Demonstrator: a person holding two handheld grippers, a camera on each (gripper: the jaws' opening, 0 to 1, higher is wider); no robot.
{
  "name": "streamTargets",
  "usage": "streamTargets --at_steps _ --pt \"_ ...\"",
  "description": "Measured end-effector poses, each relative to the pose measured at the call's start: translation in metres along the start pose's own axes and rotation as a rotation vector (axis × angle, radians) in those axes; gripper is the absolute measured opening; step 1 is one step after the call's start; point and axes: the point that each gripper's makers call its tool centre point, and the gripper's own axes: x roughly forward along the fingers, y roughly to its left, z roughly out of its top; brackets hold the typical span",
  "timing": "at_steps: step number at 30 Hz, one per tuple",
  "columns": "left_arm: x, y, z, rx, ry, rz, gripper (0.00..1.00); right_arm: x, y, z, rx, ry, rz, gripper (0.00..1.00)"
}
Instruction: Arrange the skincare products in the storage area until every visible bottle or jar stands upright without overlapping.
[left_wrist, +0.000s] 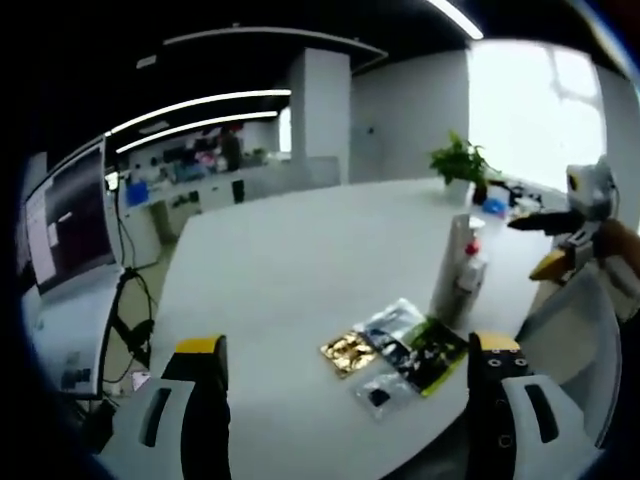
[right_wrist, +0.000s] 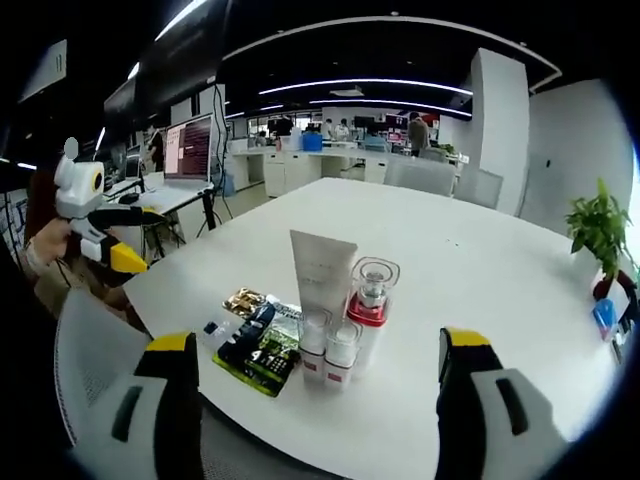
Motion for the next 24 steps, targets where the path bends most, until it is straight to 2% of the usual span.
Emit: streamTargets --at_steps 24 --pt "0.004 -0.002 -0.009 -0.025 0.037 0.022 0.97 -0.002 -0.013 -0.006 0.02 -0.006 -0.004 1.0"
